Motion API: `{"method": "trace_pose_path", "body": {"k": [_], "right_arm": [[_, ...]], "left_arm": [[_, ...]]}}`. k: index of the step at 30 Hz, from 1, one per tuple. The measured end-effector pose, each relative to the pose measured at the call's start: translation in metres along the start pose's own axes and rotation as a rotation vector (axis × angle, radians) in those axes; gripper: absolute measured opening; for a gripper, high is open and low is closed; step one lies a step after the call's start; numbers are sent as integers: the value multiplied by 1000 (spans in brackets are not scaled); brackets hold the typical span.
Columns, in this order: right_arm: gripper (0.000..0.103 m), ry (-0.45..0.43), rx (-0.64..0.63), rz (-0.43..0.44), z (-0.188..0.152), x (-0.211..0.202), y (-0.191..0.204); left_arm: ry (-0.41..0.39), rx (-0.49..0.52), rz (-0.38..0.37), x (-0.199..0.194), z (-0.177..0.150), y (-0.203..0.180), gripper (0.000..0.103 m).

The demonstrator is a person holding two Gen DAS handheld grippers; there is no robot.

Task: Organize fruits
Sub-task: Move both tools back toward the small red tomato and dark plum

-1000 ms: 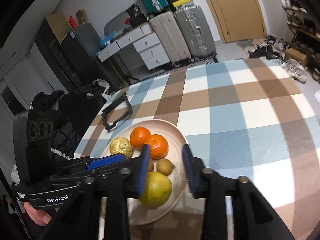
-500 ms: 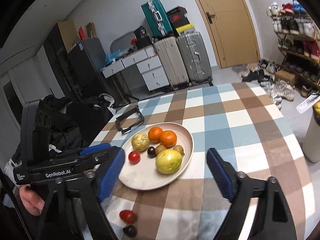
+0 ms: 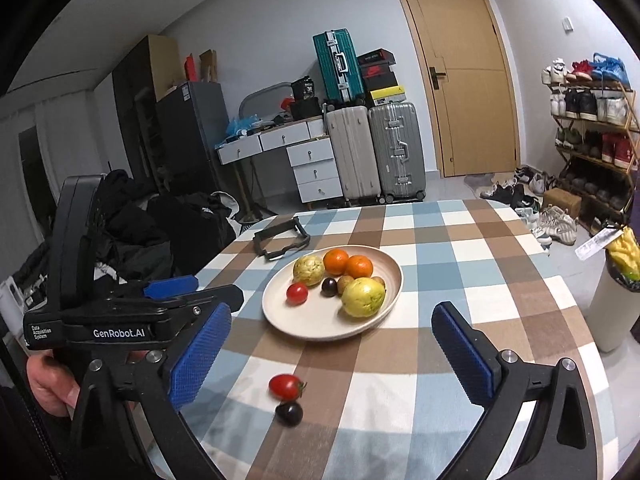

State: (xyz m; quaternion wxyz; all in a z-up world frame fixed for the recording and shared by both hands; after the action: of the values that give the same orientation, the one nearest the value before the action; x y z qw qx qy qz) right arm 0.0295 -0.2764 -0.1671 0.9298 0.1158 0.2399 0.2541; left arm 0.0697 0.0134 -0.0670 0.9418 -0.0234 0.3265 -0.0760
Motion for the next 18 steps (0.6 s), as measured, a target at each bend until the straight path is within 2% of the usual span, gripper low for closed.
{"method": "trace_pose_path", "body": {"k": [7, 18], "right_arm": [[103, 59, -4, -15, -26, 0, 5], [103, 235, 28, 4, -70, 31, 3]], "left_arm": [[-8, 7, 41, -10, -26, 2, 102], [53, -64, 73, -2, -73, 32, 102]]}}
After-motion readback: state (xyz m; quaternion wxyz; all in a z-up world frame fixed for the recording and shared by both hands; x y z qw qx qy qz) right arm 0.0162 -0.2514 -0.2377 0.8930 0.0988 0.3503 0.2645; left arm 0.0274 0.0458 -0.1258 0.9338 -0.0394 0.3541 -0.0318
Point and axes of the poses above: each gripper's, at about its wrist camera, not at the fingertips, and x roughly the way its jaws point, y to its left, z to its top, the point moved 2 cm from there along x, roughly the way its jaws point, and after that the axes turned 7 degrees about x, right-handed, at the moved point
